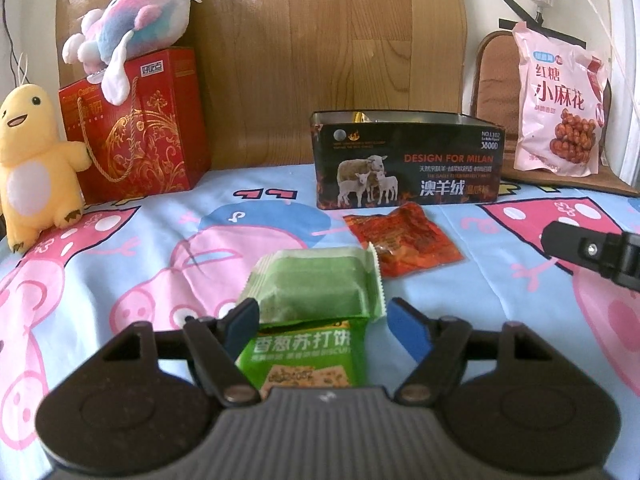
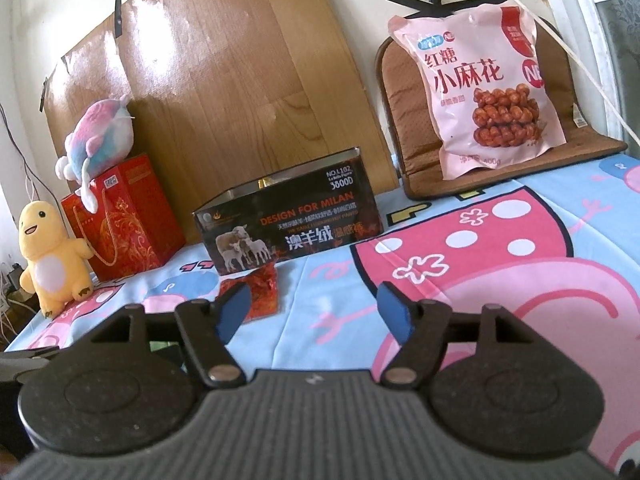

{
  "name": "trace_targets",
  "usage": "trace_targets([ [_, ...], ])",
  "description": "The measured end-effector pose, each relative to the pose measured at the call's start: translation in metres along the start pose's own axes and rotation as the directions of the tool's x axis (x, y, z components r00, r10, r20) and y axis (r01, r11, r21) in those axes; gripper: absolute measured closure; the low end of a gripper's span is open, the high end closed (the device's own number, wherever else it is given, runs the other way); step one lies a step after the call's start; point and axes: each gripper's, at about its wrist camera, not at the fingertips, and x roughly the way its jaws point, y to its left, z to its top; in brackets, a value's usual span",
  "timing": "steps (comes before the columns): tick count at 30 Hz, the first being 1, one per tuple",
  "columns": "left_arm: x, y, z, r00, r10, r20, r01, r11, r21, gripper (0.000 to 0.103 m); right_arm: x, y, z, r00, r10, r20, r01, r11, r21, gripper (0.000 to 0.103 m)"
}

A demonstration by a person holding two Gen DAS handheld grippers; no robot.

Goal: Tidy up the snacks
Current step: 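Move the left gripper back toward the green cracker pack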

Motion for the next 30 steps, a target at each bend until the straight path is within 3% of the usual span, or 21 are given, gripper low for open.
trace_targets([
  [17, -0.008, 0.004, -0.003, 0.998, -0.025, 0.058, 0.026, 1.000, -0.005, 0.030, 0.000, 0.000, 0.000, 1.000, 0.001, -0.002, -0.001, 1.000, 0.000, 0.030],
  [24, -0.023, 0.021, -0.008, 0.979, -0.134, 0.151, 0.145, 0.987, -0.065, 0.025, 0.003, 0.001, 0.001, 1.000, 0.009, -0.022, -0.009, 1.000, -0.005, 0.030],
  [30, -0.033, 0.040, -0.012, 0.976, -0.164, 0.141, 0.175, 0.982, -0.072, 0.025, 0.007, 0.002, 0.001, 0.999, 0.015, -0.050, -0.016, 1.000, -0.016, 0.028],
])
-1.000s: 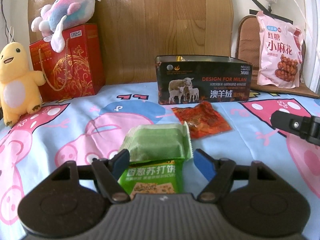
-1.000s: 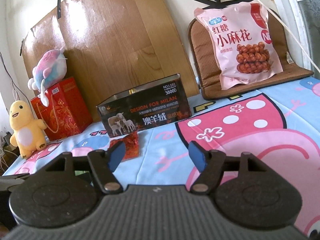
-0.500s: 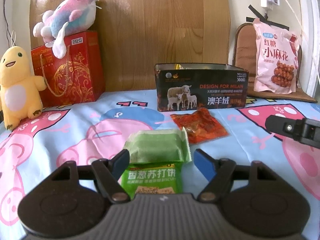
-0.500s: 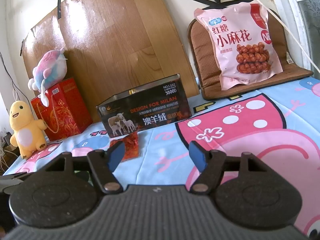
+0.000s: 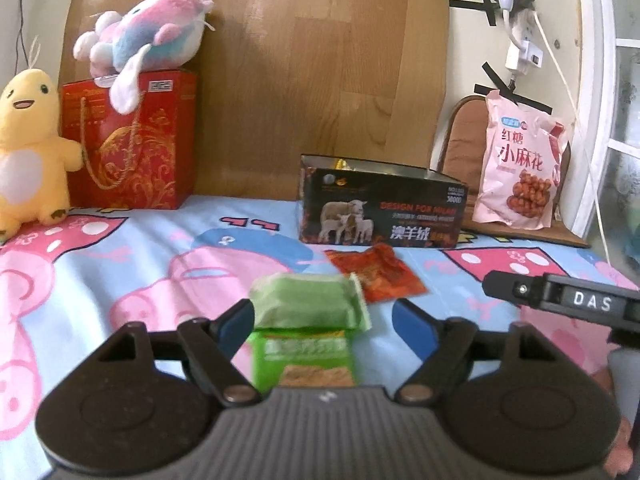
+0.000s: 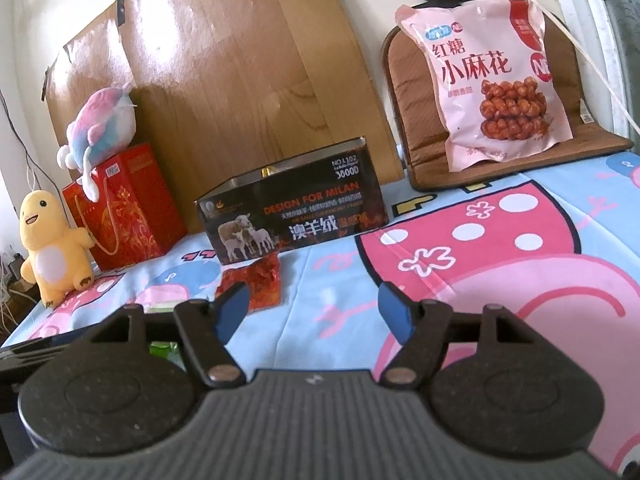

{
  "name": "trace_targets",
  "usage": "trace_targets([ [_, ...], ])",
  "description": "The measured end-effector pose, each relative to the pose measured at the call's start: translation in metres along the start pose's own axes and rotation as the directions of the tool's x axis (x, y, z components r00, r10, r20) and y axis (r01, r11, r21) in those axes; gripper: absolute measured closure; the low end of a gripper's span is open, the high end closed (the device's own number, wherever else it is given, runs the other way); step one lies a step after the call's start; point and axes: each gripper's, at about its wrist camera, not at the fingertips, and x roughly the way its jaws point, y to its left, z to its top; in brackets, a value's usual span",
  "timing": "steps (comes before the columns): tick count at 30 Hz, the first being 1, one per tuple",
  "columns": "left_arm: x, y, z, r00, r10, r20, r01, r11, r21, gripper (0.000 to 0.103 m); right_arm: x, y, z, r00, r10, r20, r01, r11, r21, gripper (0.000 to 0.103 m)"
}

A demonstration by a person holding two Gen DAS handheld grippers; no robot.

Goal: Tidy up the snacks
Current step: 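Move the left gripper back toward the green cracker pack, then grasp the green cracker pack with the left gripper and drop it in the box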

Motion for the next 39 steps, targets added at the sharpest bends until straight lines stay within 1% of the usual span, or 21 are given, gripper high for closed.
trace_targets([
  [3, -0.012, 0.016, -0.002, 1.000, 0.000, -0.005, 0.000, 1.000, -0.008, 0.025, 0.007, 0.003, 0.000, 0.998, 0.043, -0.055, -0.045, 0.999, -0.025, 0.020],
  [5, -0.019, 0.026, -0.004, 1.000, -0.006, -0.006, 0.006, 1.000, -0.006, 0.025, 0.010, 0.008, 0.000, 0.993, 0.071, -0.091, -0.076, 0.995, -0.057, 0.020],
  [9, -0.014, 0.039, -0.003, 0.993, 0.086, -0.082, -0.085, 0.996, 0.010, 0.028, 0.013, 0.015, -0.002, 0.986, 0.103, -0.129, -0.117, 0.987, -0.106, 0.020],
  [14, -0.010, 0.050, 0.001, 0.983, 0.141, -0.119, -0.143, 0.990, -0.007, 0.026, 0.017, 0.016, -0.003, 0.984, 0.080, -0.157, -0.098, 0.990, -0.105, 0.020],
  [16, -0.009, 0.055, 0.003, 0.980, 0.147, -0.131, -0.150, 0.989, -0.012, 0.027, 0.018, 0.020, -0.004, 0.977, 0.095, -0.190, -0.118, 0.987, -0.112, 0.020],
  [19, -0.009, 0.065, 0.007, 0.982, 0.097, -0.162, -0.106, 0.993, -0.051, 0.032, 0.013, 0.037, -0.012, 0.958, 0.177, -0.226, -0.216, 0.964, -0.157, 0.020],
  [20, -0.008, 0.070, 0.009, 0.983, 0.058, -0.176, -0.073, 0.994, -0.076, 0.034, 0.011, 0.044, -0.016, 0.947, 0.210, -0.245, -0.257, 0.950, -0.178, 0.020],
  [21, -0.007, 0.075, 0.012, 0.982, 0.005, -0.190, -0.026, 0.994, -0.108, 0.040, 0.010, 0.052, -0.020, 0.935, 0.231, -0.268, -0.290, 0.935, -0.207, 0.020],
  [22, -0.007, 0.079, 0.015, 0.979, -0.047, -0.199, 0.019, 0.990, -0.137, 0.042, 0.009, 0.063, -0.024, 0.925, 0.240, -0.294, -0.317, 0.914, -0.251, 0.020],
  [24, -0.006, 0.084, 0.019, 0.968, -0.142, -0.205, 0.105, 0.977, -0.183, 0.043, 0.008, 0.081, -0.029, 0.918, 0.239, -0.316, -0.344, 0.877, -0.335, 0.020],
  [25, -0.005, 0.084, 0.022, 0.960, -0.188, -0.206, 0.147, 0.969, -0.198, 0.043, 0.009, 0.087, -0.031, 0.912, 0.245, -0.328, -0.359, 0.864, -0.354, 0.020],
  [26, -0.004, 0.083, 0.023, 0.954, -0.214, -0.210, 0.172, 0.964, -0.201, 0.043, 0.012, 0.091, -0.031, 0.905, 0.251, -0.344, -0.374, 0.854, -0.361, 0.020],
  [28, 0.002, 0.077, 0.024, 0.945, -0.223, -0.237, 0.182, 0.966, -0.183, 0.044, 0.018, 0.098, -0.031, 0.901, 0.247, -0.357, -0.381, 0.843, -0.379, 0.020],
  [29, 0.007, 0.073, 0.022, 0.940, -0.220, -0.259, 0.180, 0.969, -0.172, 0.048, 0.021, 0.100, -0.031, 0.899, 0.242, -0.364, -0.384, 0.835, -0.394, 0.020],
  [30, 0.012, 0.070, 0.019, 0.927, -0.239, -0.288, 0.194, 0.965, -0.176, 0.061, 0.023, 0.103, -0.032, 0.899, 0.241, -0.367, -0.387, 0.828, -0.405, 0.023],
  [31, 0.016, 0.067, 0.014, 0.908, -0.282, -0.309, 0.226, 0.952, -0.204, 0.063, 0.023, 0.106, -0.033, 0.897, 0.244, -0.368, -0.393, 0.820, -0.415, 0.026],
  [32, 0.014, 0.066, 0.012, 0.906, -0.296, -0.303, 0.236, 0.947, -0.220, 0.063, 0.023, 0.108, -0.034, 0.897, 0.249, -0.366, -0.400, 0.810, -0.429, 0.034],
  [34, 0.007, 0.054, 0.012, 0.919, -0.254, -0.302, 0.215, 0.964, -0.157, 0.063, 0.019, 0.110, -0.035, 0.902, 0.246, -0.356, -0.397, 0.796, -0.456, 0.043],
  [35, 0.005, 0.050, 0.013, 0.919, -0.247, -0.307, 0.210, 0.966, -0.148, 0.063, 0.018, 0.110, -0.036, 0.901, 0.251, -0.353, -0.400, 0.795, -0.456, 0.046],
  [37, -0.002, 0.045, 0.016, 0.915, -0.255, -0.314, 0.216, 0.964, -0.152, 0.065, 0.014, 0.105, -0.035, 0.897, 0.265, -0.354, -0.410, 0.799, -0.440, 0.047],
  [39, -0.011, 0.040, 0.025, 0.914, -0.279, -0.293, 0.245, 0.958, -0.146, 0.065, 0.005, 0.099, -0.032, 0.897, 0.283, -0.339, -0.414, 0.804, -0.426, 0.048],
])
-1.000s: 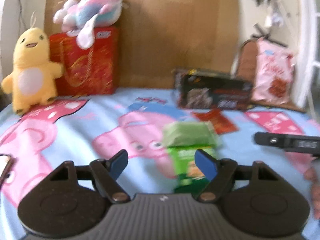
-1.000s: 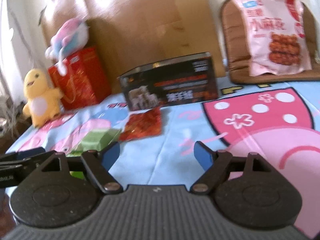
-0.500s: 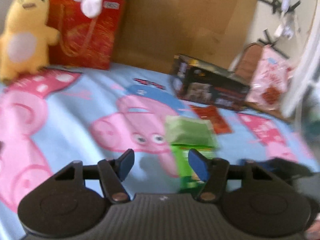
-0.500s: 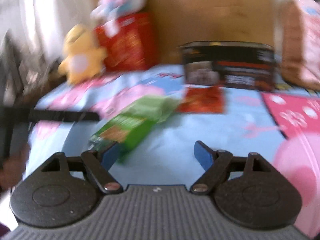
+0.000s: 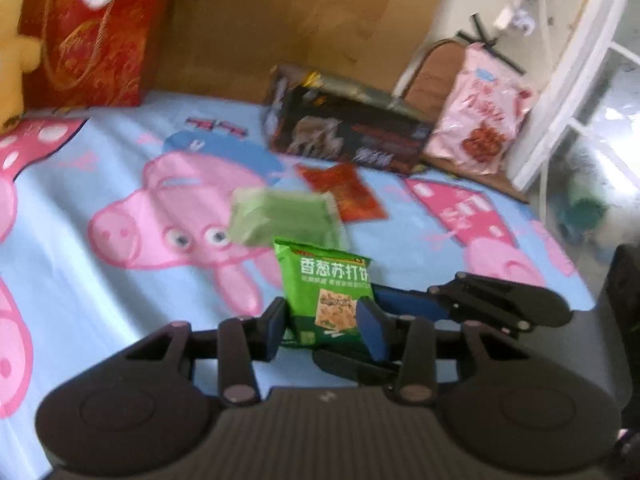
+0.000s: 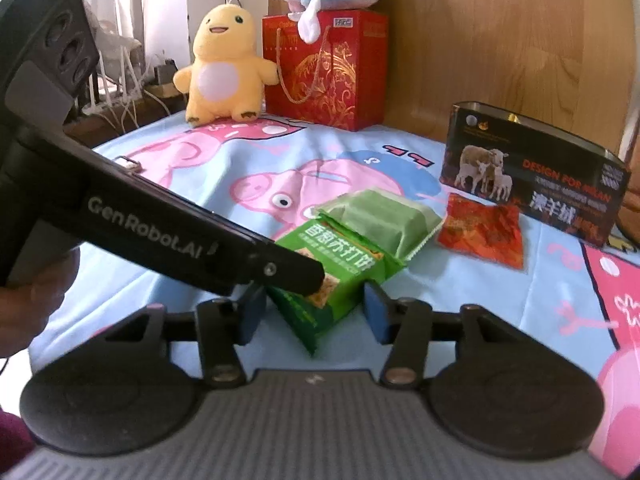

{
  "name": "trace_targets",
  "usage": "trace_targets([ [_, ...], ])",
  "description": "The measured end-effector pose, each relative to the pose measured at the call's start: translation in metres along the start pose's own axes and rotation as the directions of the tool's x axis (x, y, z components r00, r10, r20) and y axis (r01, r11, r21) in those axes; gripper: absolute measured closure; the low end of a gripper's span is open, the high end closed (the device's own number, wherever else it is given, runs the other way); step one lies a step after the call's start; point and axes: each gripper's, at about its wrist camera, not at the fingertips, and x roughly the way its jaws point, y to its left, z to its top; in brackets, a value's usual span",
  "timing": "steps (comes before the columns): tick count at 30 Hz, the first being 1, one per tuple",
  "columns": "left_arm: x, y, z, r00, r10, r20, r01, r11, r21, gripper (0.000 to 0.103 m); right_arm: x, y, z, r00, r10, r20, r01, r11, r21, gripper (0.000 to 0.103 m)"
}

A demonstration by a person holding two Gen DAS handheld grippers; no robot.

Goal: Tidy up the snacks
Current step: 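Grasp the green cracker pack with the left gripper and drop it in the box, then grasp the red spicy-strip packet with the right gripper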

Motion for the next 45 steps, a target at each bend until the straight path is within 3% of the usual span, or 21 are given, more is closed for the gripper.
trace_targets([
  [5, -0.001, -0.030, 0.051, 0.993, -0.038, 0.108, 0.027, 0.995, 0.101, 0.065, -0.029, -0.024, 0.022, 0.991, -0.042, 0.130, 0.039, 0.999, 0.024, 0.048],
  [10, 0.042, -0.053, 0.130, 0.981, -0.019, 0.192, -0.013, 0.987, 0.163, 0.065, -0.026, -0.082, 0.071, 0.966, -0.128, 0.224, 0.116, 0.991, 0.066, 0.048],
  [15, 0.107, -0.046, 0.187, 0.983, 0.055, 0.175, -0.078, 0.988, 0.133, 0.062, 0.018, -0.146, 0.114, 0.966, -0.168, 0.198, 0.147, 0.982, 0.117, 0.049],
  [18, 0.138, -0.037, 0.199, 0.979, 0.120, 0.168, -0.142, 0.982, 0.128, 0.054, 0.051, -0.165, 0.124, 0.973, -0.167, 0.156, 0.149, 0.981, 0.120, 0.047],
  [22, 0.141, -0.026, 0.196, 0.975, 0.155, 0.156, -0.175, 0.978, 0.118, 0.049, 0.072, -0.174, 0.119, 0.972, -0.180, 0.149, 0.159, 0.977, 0.145, 0.034],
  [24, 0.118, -0.020, 0.186, 0.969, 0.142, 0.204, -0.166, 0.980, 0.107, 0.038, 0.060, -0.175, 0.115, 0.964, -0.195, 0.179, 0.161, 0.969, 0.187, 0.034],
  [28, 0.072, 0.006, 0.153, 0.968, 0.077, 0.238, -0.084, 0.996, 0.020, 0.042, 0.015, -0.176, 0.093, 0.961, -0.132, 0.244, 0.052, 0.950, 0.307, 0.035],
  [31, 0.070, 0.020, 0.125, 0.981, 0.075, 0.178, -0.070, 0.997, -0.035, 0.052, 0.009, -0.172, 0.068, 0.985, -0.024, 0.172, -0.043, 0.926, 0.375, 0.052],
  [32, 0.075, 0.023, 0.116, 0.987, 0.072, 0.146, -0.065, 0.997, -0.050, 0.054, 0.017, -0.171, 0.062, 0.992, -0.025, 0.125, -0.027, 0.918, 0.396, 0.058],
  [35, 0.089, 0.030, 0.096, 0.998, 0.038, 0.055, -0.030, 0.991, -0.129, 0.057, 0.049, -0.178, 0.052, 0.999, -0.046, 0.014, 0.033, 0.867, 0.497, 0.059],
  [37, 0.095, 0.026, 0.088, 0.999, 0.047, 0.022, -0.044, 0.992, -0.117, 0.064, 0.063, -0.184, 0.047, 1.000, 0.006, 0.008, -0.009, 0.823, 0.568, 0.059],
  [38, 0.099, 0.023, 0.084, 0.998, 0.067, 0.002, -0.066, 0.992, -0.106, 0.066, 0.064, -0.184, 0.045, 1.000, 0.015, 0.022, -0.025, 0.813, 0.582, 0.064],
  [39, 0.103, 0.021, 0.081, 0.997, 0.083, -0.012, -0.083, 0.992, -0.091, 0.067, 0.067, -0.182, 0.044, 0.999, 0.037, 0.005, -0.033, 0.802, 0.597, 0.086],
  [40, 0.105, 0.018, 0.078, 0.995, 0.096, -0.016, -0.097, 0.992, -0.076, 0.069, 0.067, -0.180, 0.043, 0.999, 0.049, 0.003, -0.041, 0.789, 0.613, 0.094],
  [42, 0.105, 0.012, 0.074, 0.992, 0.122, -0.005, -0.122, 0.992, -0.040, 0.069, 0.057, -0.173, 0.036, 0.998, 0.063, 0.019, -0.061, 0.772, 0.633, 0.096],
  [45, 0.098, 0.006, 0.068, 0.992, 0.124, 0.000, -0.124, 0.992, -0.018, 0.069, 0.030, -0.163, 0.020, 0.999, 0.013, 0.030, -0.029, 0.765, 0.643, 0.096],
])
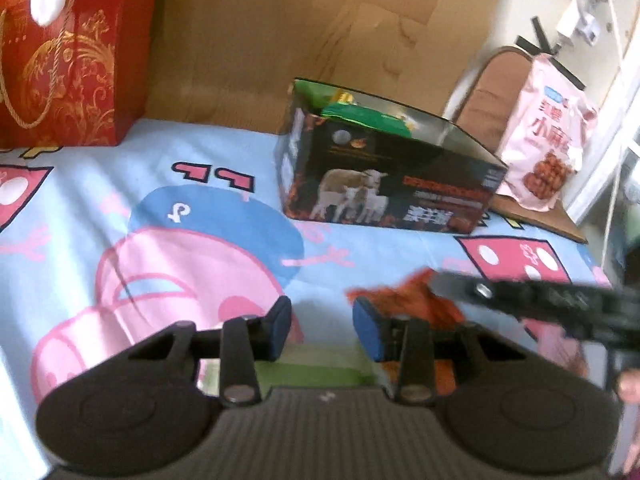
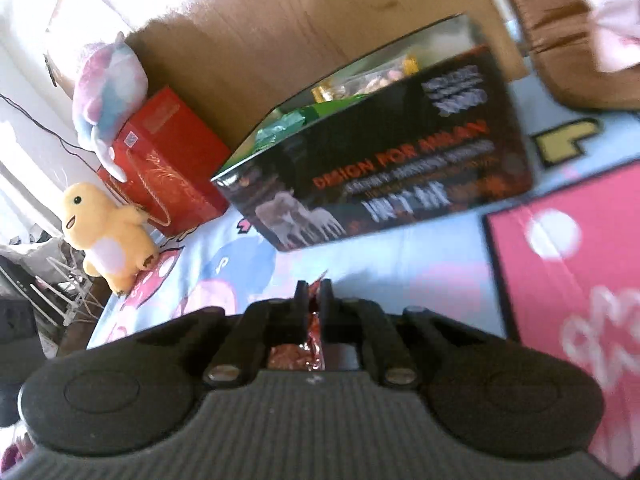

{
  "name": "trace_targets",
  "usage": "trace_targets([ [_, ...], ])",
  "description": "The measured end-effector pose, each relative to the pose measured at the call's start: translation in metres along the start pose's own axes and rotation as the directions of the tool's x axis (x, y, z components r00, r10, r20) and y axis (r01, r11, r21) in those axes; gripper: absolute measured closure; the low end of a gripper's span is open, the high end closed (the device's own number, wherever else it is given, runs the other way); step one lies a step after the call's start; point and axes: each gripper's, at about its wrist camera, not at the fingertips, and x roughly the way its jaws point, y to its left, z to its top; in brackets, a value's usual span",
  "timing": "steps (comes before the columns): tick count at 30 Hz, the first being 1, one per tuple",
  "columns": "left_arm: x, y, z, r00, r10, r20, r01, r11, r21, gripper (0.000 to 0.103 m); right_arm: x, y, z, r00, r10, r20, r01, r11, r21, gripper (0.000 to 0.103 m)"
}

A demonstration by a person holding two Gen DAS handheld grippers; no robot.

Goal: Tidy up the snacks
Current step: 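Grasp the red spicy-strip packet with the right gripper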

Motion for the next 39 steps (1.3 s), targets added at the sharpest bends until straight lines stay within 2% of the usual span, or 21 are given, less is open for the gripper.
trace_targets([
  [6, -0.030, -0.026, -0.013, 0.999, -0.041, 0.030, 0.040, 0.998, 0.054, 0.069, -0.075, -0.018, -0.053, 0.988, -0.104, 0.110, 0.094, 0.991, 0.093, 0.096],
  [8, -0.037, -0.041, -0.021, 0.996, -0.090, 0.017, 0.089, 0.993, 0.081, 0.069, -0.102, -0.020, -0.075, 0.981, -0.127, 0.148, 0.110, 0.987, 0.116, 0.095],
  [11, -0.041, -0.065, -0.040, 0.983, -0.181, -0.041, 0.185, 0.974, 0.131, 0.066, -0.130, -0.022, -0.099, 0.976, -0.128, 0.175, 0.107, 0.986, 0.126, 0.090],
  [13, -0.039, -0.078, -0.051, 0.969, -0.226, -0.104, 0.240, 0.959, 0.152, 0.065, -0.141, -0.022, -0.110, 0.980, -0.085, 0.180, 0.065, 0.991, 0.114, 0.079],
  [14, -0.037, -0.082, -0.057, 0.959, -0.248, -0.140, 0.268, 0.952, 0.150, 0.065, -0.145, -0.021, -0.113, 0.982, -0.059, 0.178, 0.043, 0.995, 0.095, 0.062],
  [15, -0.033, -0.085, -0.062, 0.944, -0.273, -0.184, 0.299, 0.944, 0.136, 0.064, -0.149, -0.018, -0.116, 0.983, -0.037, 0.179, 0.026, 0.998, 0.063, 0.052],
  [16, -0.030, -0.087, -0.066, 0.928, -0.299, -0.220, 0.330, 0.937, 0.116, 0.060, -0.151, -0.015, -0.119, 0.985, -0.032, 0.171, 0.028, 0.999, 0.025, 0.049],
  [17, -0.031, -0.089, -0.070, 0.926, -0.314, -0.211, 0.342, 0.933, 0.114, 0.056, -0.151, -0.011, -0.123, 0.987, -0.035, 0.160, 0.040, 0.999, -0.031, 0.048],
  [18, -0.032, -0.093, -0.073, 0.926, -0.315, -0.210, 0.346, 0.929, 0.130, 0.049, -0.150, -0.006, -0.125, 0.986, -0.046, 0.158, 0.060, 0.994, -0.088, 0.048],
  [19, -0.033, -0.098, -0.075, 0.926, -0.314, -0.209, 0.347, 0.926, 0.150, 0.046, -0.147, -0.002, -0.126, 0.986, -0.059, 0.158, 0.081, 0.987, -0.137, 0.048],
  [20, -0.033, -0.101, -0.077, 0.934, -0.300, -0.195, 0.332, 0.929, 0.161, 0.047, -0.142, 0.004, -0.126, 0.985, -0.074, 0.155, 0.102, 0.977, -0.186, 0.048],
  [22, -0.030, -0.106, -0.077, 0.924, -0.327, -0.198, 0.360, 0.918, 0.166, 0.044, -0.130, 0.014, -0.124, 0.987, -0.098, 0.131, 0.130, 0.953, -0.273, 0.046],
  [24, -0.029, -0.110, -0.079, 0.931, -0.321, -0.175, 0.351, 0.920, 0.177, 0.044, -0.118, 0.022, -0.120, 0.986, -0.111, 0.121, 0.145, 0.935, -0.323, 0.045],
  [28, -0.027, -0.099, -0.076, 0.938, -0.318, -0.140, 0.339, 0.927, 0.161, 0.047, -0.101, 0.025, -0.112, 0.988, -0.104, 0.118, 0.137, 0.935, -0.326, 0.047],
  [30, -0.028, -0.088, -0.072, 0.942, -0.312, -0.123, 0.327, 0.936, 0.129, 0.047, -0.100, 0.025, -0.113, 0.992, -0.071, 0.105, 0.100, 0.950, -0.297, 0.059],
  [32, -0.025, -0.072, -0.067, 0.919, -0.369, -0.140, 0.377, 0.925, 0.036, 0.051, -0.104, 0.019, -0.114, 0.997, -0.001, 0.080, 0.021, 0.968, -0.252, 0.069],
  [33, -0.022, -0.068, -0.065, 0.905, -0.399, -0.150, 0.402, 0.916, -0.008, 0.052, -0.103, 0.017, -0.113, 0.996, -0.007, 0.084, 0.027, 0.970, -0.241, 0.070],
  [34, -0.021, -0.066, -0.064, 0.901, -0.407, -0.149, 0.407, 0.913, -0.029, 0.052, -0.101, 0.017, -0.112, 0.996, -0.027, 0.083, 0.046, 0.971, -0.235, 0.070],
  [37, -0.021, -0.070, -0.064, 0.908, -0.398, -0.135, 0.400, 0.917, -0.014, 0.052, -0.098, 0.026, -0.114, 0.994, -0.061, 0.094, 0.084, 0.958, -0.276, 0.068],
  [39, -0.021, -0.071, -0.065, 0.907, -0.399, -0.134, 0.400, 0.916, -0.019, 0.057, -0.095, 0.036, -0.119, 0.990, -0.090, 0.108, 0.121, 0.936, -0.331, 0.059],
])
